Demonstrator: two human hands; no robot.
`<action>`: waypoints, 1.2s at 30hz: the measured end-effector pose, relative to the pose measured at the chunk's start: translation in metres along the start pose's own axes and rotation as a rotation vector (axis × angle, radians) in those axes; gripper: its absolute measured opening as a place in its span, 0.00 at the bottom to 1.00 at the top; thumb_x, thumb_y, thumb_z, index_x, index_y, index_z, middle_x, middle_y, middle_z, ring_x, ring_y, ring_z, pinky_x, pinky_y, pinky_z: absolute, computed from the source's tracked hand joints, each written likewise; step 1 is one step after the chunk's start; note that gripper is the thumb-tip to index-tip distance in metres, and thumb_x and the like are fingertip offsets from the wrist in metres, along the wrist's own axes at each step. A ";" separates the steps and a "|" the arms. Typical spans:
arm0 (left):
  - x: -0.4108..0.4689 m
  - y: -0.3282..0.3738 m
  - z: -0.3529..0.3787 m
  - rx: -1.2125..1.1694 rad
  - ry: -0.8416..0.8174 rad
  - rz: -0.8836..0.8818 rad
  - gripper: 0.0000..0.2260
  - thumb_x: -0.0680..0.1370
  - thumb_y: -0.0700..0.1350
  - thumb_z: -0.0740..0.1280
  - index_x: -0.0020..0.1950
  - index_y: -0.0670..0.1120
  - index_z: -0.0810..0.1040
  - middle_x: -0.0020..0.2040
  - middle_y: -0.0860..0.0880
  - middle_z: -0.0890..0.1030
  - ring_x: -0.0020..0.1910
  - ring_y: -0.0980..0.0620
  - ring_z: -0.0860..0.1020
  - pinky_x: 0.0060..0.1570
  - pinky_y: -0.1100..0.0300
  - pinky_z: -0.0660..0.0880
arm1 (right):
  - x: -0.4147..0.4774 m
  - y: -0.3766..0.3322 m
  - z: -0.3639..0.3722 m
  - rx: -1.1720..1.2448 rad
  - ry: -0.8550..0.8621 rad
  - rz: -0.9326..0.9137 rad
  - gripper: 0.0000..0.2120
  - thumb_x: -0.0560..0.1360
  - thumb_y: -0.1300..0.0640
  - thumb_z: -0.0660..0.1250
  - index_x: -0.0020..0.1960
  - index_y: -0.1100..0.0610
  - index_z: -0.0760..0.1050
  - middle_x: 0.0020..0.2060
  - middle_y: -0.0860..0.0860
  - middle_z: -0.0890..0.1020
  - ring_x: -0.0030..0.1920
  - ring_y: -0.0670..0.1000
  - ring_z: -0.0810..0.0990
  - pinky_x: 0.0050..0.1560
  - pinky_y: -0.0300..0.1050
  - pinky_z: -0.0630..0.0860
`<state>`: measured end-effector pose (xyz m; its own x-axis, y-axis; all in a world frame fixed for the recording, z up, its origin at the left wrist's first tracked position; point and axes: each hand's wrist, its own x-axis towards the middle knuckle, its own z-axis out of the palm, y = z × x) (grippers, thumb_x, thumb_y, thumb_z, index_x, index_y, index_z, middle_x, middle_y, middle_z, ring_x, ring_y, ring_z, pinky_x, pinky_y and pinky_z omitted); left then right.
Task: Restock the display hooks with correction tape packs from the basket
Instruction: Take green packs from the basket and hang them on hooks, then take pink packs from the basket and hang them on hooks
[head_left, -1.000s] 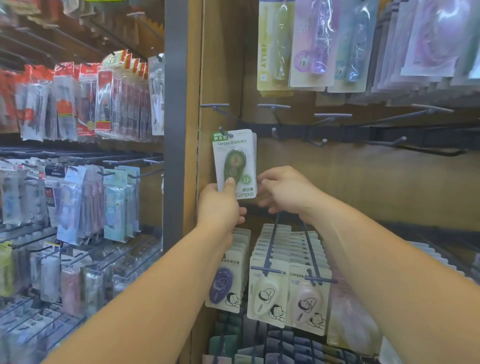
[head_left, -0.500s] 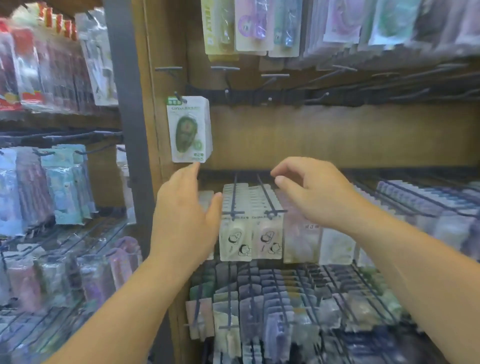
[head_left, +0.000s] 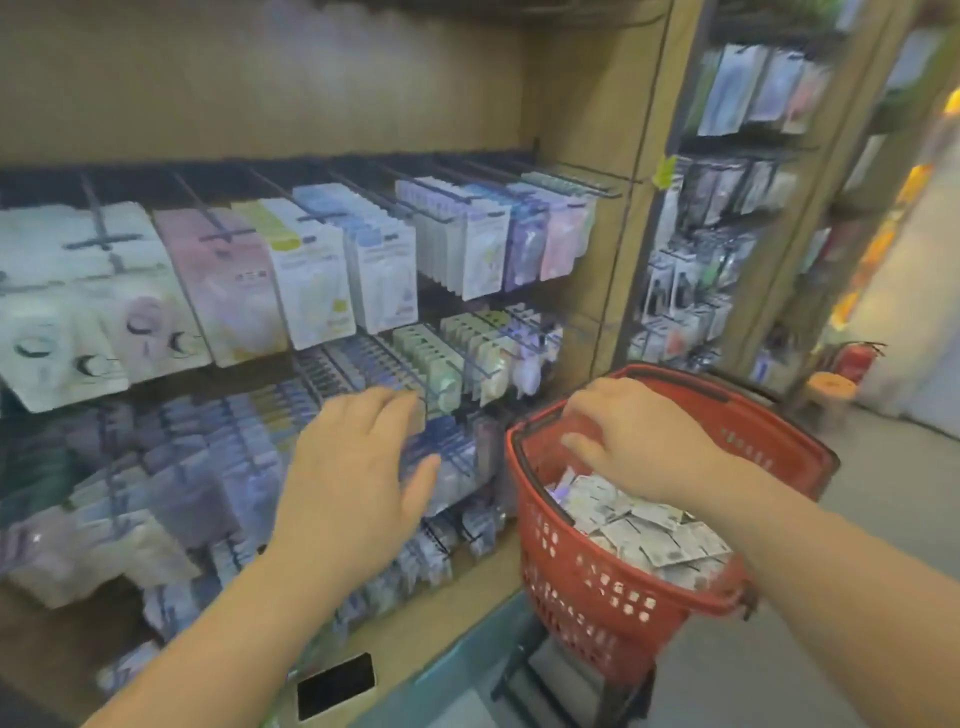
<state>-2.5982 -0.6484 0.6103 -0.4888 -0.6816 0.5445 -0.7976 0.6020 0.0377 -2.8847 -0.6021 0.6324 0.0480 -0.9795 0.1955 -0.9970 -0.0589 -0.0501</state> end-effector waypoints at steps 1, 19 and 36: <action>0.000 0.013 0.016 0.004 -0.045 0.025 0.25 0.76 0.53 0.73 0.67 0.38 0.80 0.60 0.40 0.82 0.55 0.36 0.81 0.54 0.43 0.80 | -0.009 0.019 0.009 -0.025 -0.047 0.031 0.15 0.81 0.42 0.64 0.61 0.51 0.77 0.54 0.51 0.79 0.58 0.57 0.76 0.59 0.54 0.75; 0.023 0.196 0.210 -0.090 -0.503 -0.135 0.29 0.73 0.63 0.65 0.66 0.44 0.81 0.58 0.43 0.81 0.57 0.37 0.80 0.59 0.42 0.80 | -0.040 0.293 0.142 0.116 -0.503 -0.008 0.21 0.77 0.37 0.68 0.65 0.47 0.77 0.60 0.47 0.78 0.63 0.52 0.75 0.63 0.50 0.72; 0.099 0.218 0.232 0.080 -0.737 -0.174 0.35 0.76 0.71 0.64 0.78 0.54 0.69 0.74 0.49 0.73 0.79 0.42 0.64 0.78 0.39 0.60 | 0.070 0.369 0.223 0.195 -0.754 0.326 0.38 0.75 0.35 0.70 0.78 0.51 0.64 0.76 0.56 0.67 0.69 0.61 0.72 0.66 0.55 0.73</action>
<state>-2.9022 -0.6808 0.4782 -0.4410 -0.8821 -0.1656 -0.8941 0.4479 -0.0048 -3.2362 -0.7357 0.4094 -0.1439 -0.8153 -0.5609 -0.9429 0.2850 -0.1723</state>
